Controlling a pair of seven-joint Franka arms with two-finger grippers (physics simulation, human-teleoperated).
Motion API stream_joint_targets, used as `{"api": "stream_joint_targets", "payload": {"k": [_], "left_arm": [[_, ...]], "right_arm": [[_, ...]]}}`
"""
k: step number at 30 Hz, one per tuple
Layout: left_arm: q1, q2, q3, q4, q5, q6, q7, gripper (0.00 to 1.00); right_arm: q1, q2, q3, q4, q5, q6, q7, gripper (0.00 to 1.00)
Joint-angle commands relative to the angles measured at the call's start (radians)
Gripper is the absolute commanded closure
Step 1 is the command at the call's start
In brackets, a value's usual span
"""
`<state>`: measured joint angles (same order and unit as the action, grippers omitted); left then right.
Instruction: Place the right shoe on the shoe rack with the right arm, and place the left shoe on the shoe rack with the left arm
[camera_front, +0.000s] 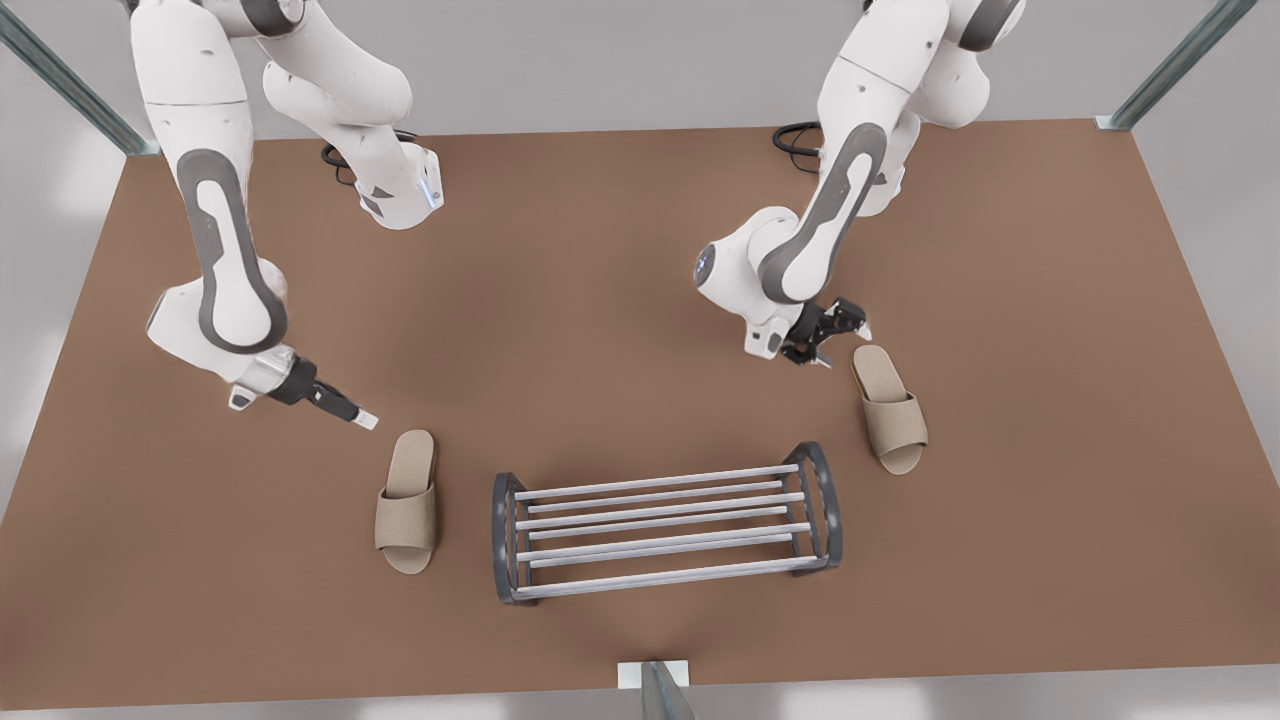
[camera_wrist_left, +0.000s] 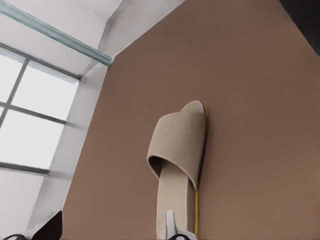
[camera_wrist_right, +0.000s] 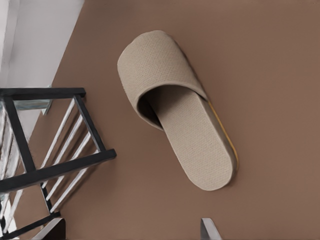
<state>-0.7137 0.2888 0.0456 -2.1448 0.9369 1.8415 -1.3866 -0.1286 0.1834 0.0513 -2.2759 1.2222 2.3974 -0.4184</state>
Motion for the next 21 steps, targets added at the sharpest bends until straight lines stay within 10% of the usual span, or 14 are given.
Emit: {"api": "stream_joint_targets", "payload": {"k": [1,13,21], "left_arm": [[0.002,-0.005,0.042,-0.032,0.16,0.528,-1.629,0.0],[0.002,-0.031,0.272,-0.305,1.011,0.759,-1.743,0.0],[0.01,0.081,0.323,-0.253,1.089,0.748,-1.746,0.0]], "right_arm": [[-0.002,0.033,0.001,-0.002,0.454,0.243,-1.638,0.0],[0.076,0.215,0.012,0.012,1.155,0.158,-2.025,0.0],[0.067,0.228,0.091,0.033,1.327,0.146,-1.769,0.0]]}}
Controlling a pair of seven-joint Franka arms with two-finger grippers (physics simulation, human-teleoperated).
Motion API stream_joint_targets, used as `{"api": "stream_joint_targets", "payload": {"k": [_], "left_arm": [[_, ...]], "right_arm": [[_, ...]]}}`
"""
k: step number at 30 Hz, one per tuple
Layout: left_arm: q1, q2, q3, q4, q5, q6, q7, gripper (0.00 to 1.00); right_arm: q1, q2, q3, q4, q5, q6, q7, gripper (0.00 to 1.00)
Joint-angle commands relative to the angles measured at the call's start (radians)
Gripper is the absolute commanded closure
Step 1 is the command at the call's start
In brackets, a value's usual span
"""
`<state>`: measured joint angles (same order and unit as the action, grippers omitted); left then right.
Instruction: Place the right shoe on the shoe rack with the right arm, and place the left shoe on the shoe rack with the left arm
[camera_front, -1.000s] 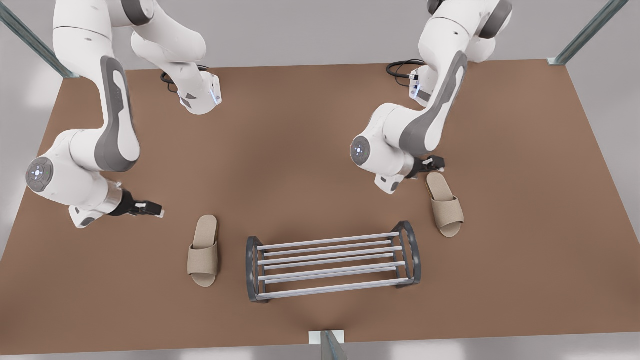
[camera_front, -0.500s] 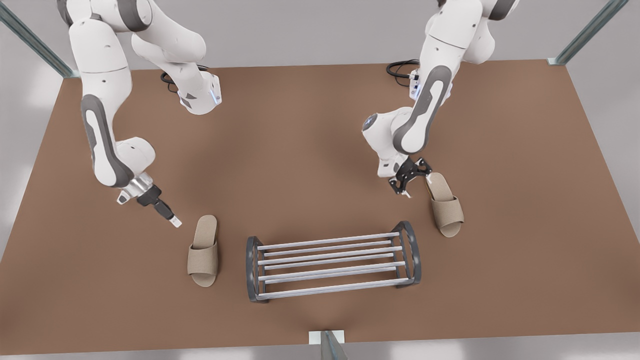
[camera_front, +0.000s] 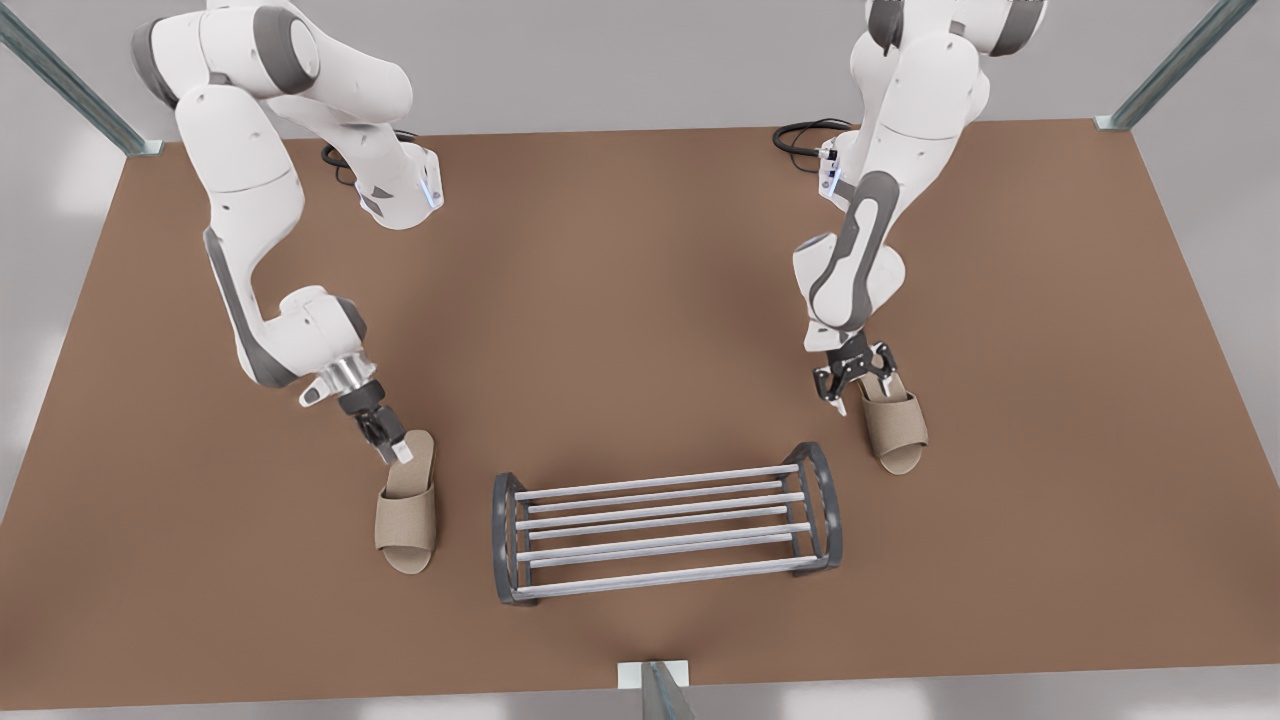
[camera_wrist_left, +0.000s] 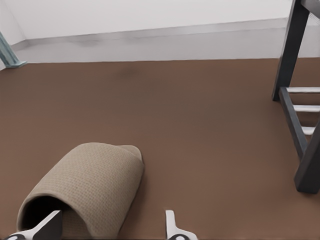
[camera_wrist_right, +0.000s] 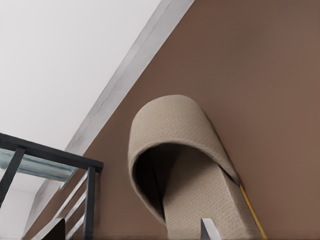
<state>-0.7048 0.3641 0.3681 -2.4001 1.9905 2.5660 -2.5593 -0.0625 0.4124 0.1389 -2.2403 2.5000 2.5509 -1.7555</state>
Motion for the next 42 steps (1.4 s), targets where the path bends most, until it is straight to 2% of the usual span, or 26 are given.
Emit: {"api": "stream_joint_targets", "payload": {"k": [1,3,13,32,34,37,39,40,42], "left_arm": [[0.002,0.018,0.002,0.002,0.036,0.023,-0.573,0.0],[0.002,0.03,0.023,0.002,0.036,0.023,-0.573,0.0],[0.002,0.107,0.042,0.052,0.053,0.025,-0.573,0.0],[0.004,0.134,0.074,0.127,0.142,0.034,-0.562,0.0],[0.004,0.131,0.08,0.133,0.142,0.04,-0.561,0.36],[0.004,0.122,0.086,0.133,0.142,0.042,-0.539,0.5],[0.002,0.121,0.086,0.133,0.143,0.042,-0.538,0.74],[0.002,0.113,0.086,0.133,0.143,0.04,-0.538,0.79],[0.002,0.089,0.086,0.128,0.143,0.043,-0.536,0.79]], "right_arm": [[-0.025,-0.001,0.027,0.002,0.051,-0.009,-0.322,0.0],[-0.046,0.014,0.062,0.013,0.051,-0.067,-0.125,0.0],[-0.074,0.086,0.067,0.102,0.051,-0.093,-0.121,0.0],[-0.063,0.194,0.073,0.232,0.089,-0.092,-0.121,0.0],[-0.06,0.204,0.076,0.243,0.099,-0.092,-0.121,0.0],[-0.06,0.21,0.08,0.26,0.109,-0.09,-0.127,0.0],[-0.059,0.212,0.08,0.261,0.109,-0.09,-0.13,0.13],[-0.06,0.215,0.08,0.261,0.109,-0.092,-0.13,0.14],[-0.06,0.224,0.082,0.269,0.109,-0.092,-0.131,0.17]]}}
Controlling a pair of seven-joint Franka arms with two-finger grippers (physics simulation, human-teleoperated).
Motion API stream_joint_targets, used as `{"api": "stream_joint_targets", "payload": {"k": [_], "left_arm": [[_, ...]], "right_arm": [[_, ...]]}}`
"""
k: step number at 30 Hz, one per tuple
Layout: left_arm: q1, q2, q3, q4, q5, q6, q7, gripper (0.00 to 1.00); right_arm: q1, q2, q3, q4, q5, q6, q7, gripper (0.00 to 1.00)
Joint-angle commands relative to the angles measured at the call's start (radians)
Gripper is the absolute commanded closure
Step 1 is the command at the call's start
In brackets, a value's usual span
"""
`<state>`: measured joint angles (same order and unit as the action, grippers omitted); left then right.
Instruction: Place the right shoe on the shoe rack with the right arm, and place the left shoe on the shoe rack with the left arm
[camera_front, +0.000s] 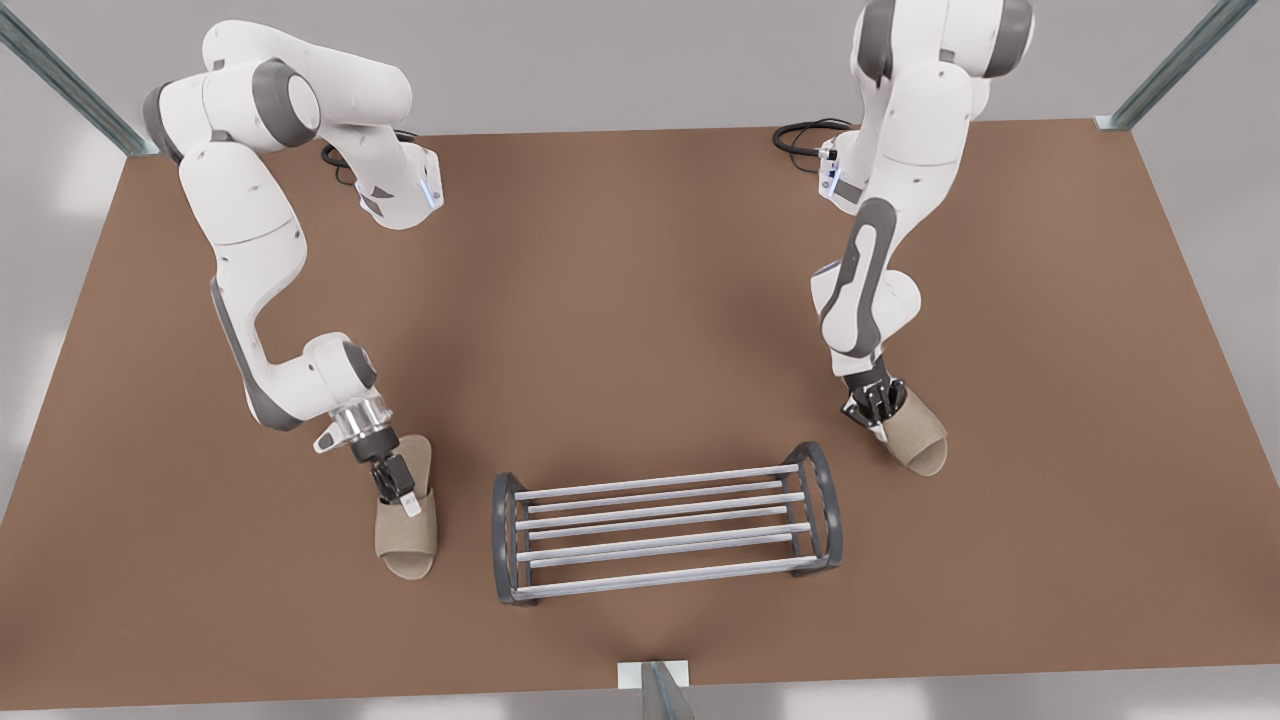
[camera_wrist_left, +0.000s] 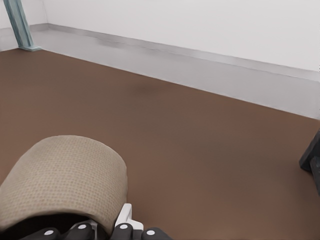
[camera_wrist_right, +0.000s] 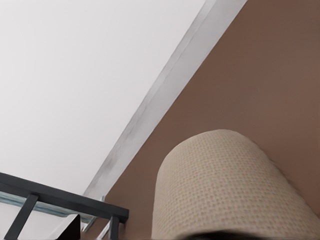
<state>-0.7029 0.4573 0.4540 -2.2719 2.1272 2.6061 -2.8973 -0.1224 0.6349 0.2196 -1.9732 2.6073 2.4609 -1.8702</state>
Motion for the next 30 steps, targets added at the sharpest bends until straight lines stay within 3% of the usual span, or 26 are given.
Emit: {"api": "stream_joint_targets", "payload": {"k": [1,3,5,7,8,10,13,20,25,30], "left_arm": [[0.0,-0.026,0.0,-0.001,0.007,0.005,-0.194,0.79],[-0.001,-0.141,0.032,-0.009,0.007,0.043,-0.166,0.79],[0.0,-0.403,0.124,-0.012,0.008,0.129,-0.099,0.79],[-0.001,-0.586,0.147,0.014,0.008,0.169,-0.031,0.79],[-0.004,-0.585,0.132,0.063,0.007,0.17,-0.031,0.79],[-0.015,-0.572,0.063,0.166,-0.007,0.172,-0.031,0.79],[-0.015,-0.401,-0.115,0.393,-0.11,0.17,-0.03,0.79],[-0.015,-0.048,-0.212,0.788,-0.225,0.167,-0.026,0.79],[-0.015,0.089,-0.212,0.83,-0.247,0.161,-0.026,0.79],[-0.017,0.093,-0.212,0.695,-0.245,0.167,-0.026,0.79]], "right_arm": [[0.0,0.002,0.0,0.002,0.002,-0.002,-0.017,0.18],[0.001,0.012,0.0,0.002,0.002,-0.003,-0.033,0.22],[0.001,0.02,0.0,0.002,0.002,-0.005,-0.046,0.29],[0.001,0.031,0.001,0.01,0.002,-0.007,-0.058,0.32],[0.001,0.031,0.001,0.01,0.004,-0.005,-0.06,0.34],[0.001,0.034,0.001,0.014,0.004,-0.007,-0.06,0.38],[0.001,0.043,0.001,0.017,0.004,-0.007,-0.063,0.49],[0.001,0.04,0.001,0.016,0.002,-0.005,-0.086,0.7],[-0.011,-0.049,0.029,-0.016,0.005,0.01,-0.076,0.73],[-0.011,-0.256,0.095,-0.096,0.007,0.013,0.011,0.76]]}}
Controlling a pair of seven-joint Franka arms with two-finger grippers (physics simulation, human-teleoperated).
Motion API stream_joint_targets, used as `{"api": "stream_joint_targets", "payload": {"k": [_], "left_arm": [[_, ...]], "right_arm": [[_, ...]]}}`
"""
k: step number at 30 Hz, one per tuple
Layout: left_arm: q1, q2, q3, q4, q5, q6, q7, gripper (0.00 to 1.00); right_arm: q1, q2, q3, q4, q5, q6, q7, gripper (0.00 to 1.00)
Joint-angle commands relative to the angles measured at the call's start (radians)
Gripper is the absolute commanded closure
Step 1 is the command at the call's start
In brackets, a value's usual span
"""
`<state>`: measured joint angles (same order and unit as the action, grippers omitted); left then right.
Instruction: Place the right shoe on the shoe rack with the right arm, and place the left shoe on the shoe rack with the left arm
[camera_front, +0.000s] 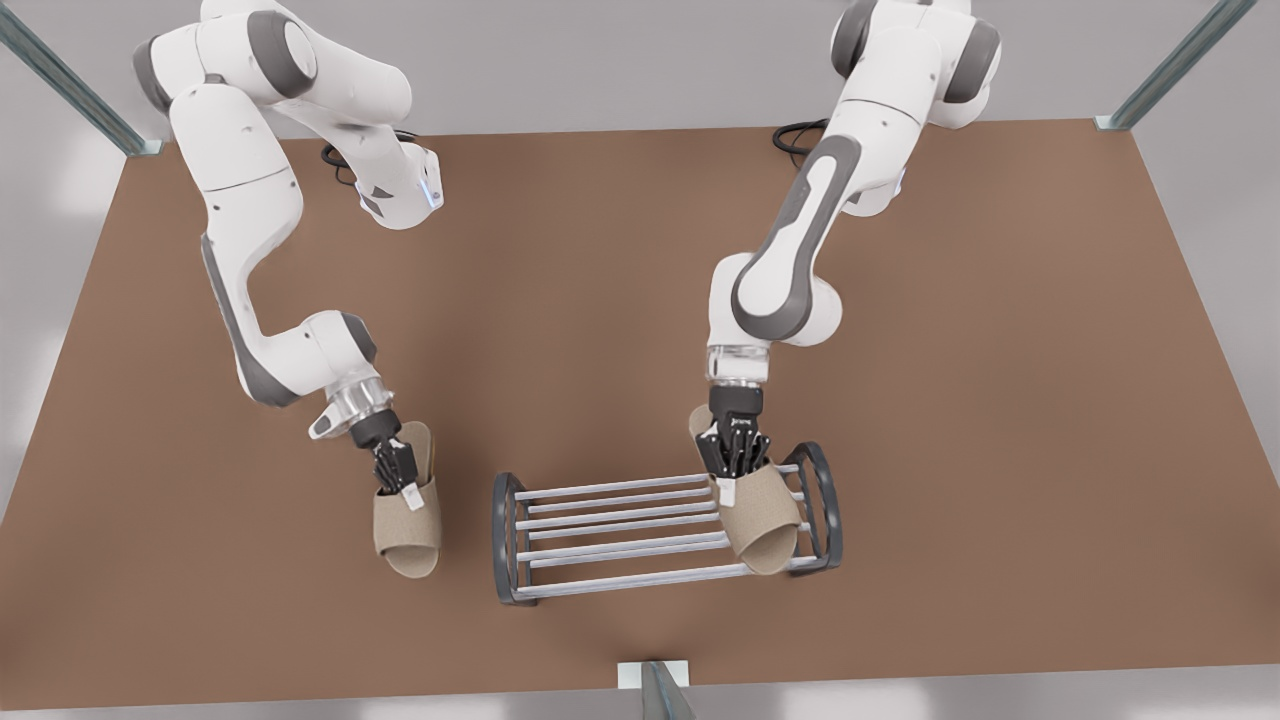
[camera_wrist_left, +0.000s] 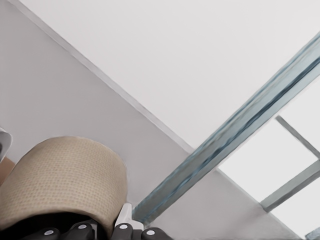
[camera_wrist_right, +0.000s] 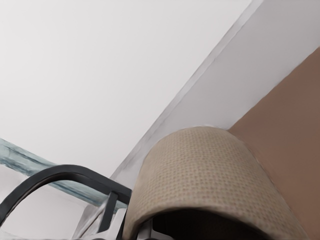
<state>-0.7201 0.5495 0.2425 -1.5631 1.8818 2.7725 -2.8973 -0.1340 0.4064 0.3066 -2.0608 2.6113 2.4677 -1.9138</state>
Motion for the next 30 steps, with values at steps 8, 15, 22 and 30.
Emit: {"api": "stream_joint_targets", "payload": {"k": [8,15,22,30], "left_arm": [[0.002,0.073,0.0,-0.012,-0.003,-0.007,-0.033,0.79],[0.008,0.096,0.0,-0.003,-0.003,-0.031,-0.033,0.0],[0.008,0.079,0.001,-0.017,-0.01,-0.025,-0.036,0.0],[-0.002,0.055,0.001,-0.048,-0.032,-0.024,-0.039,0.0]], "right_arm": [[0.013,-0.228,0.196,0.044,0.069,0.151,0.348,0.77],[0.048,-0.331,0.286,0.059,0.147,0.232,0.381,0.79],[0.197,-0.146,0.281,0.228,0.2,0.246,0.342,0.79],[0.206,0.103,0.217,0.387,0.182,0.223,0.167,0.79]]}}
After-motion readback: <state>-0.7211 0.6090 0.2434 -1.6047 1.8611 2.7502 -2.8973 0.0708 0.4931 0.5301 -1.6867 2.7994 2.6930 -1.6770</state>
